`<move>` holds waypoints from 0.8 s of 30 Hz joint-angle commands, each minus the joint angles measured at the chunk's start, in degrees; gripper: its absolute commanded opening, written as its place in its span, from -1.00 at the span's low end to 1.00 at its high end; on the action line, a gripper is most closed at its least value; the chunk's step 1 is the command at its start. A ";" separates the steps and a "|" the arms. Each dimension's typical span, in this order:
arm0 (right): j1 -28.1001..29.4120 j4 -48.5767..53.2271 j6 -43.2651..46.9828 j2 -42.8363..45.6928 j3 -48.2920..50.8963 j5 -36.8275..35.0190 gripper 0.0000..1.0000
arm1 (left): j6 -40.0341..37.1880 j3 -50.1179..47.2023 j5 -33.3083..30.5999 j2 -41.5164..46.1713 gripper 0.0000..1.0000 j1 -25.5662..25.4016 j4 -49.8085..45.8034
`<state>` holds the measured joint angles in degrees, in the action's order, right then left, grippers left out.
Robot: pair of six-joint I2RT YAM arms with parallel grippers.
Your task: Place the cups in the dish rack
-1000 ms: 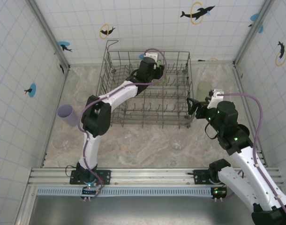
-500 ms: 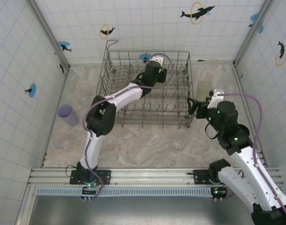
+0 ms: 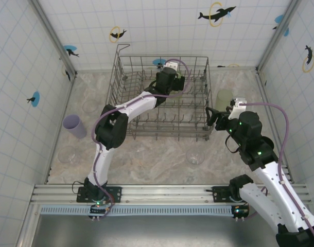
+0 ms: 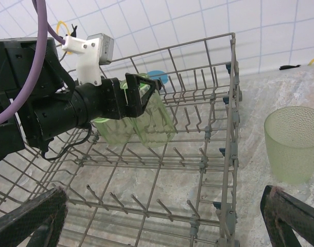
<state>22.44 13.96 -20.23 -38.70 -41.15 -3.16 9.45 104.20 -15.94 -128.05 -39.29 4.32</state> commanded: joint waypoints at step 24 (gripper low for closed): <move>-0.28 8.80 -3.22 -2.56 -3.91 -1.05 0.99 | 5.44 -17.47 2.13 26.58 0.95 -0.44 -0.67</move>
<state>22.39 20.10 -23.14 -40.75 -41.85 -3.09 13.98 88.33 -14.72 -104.14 -39.33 4.60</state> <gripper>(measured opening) 0.994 0.973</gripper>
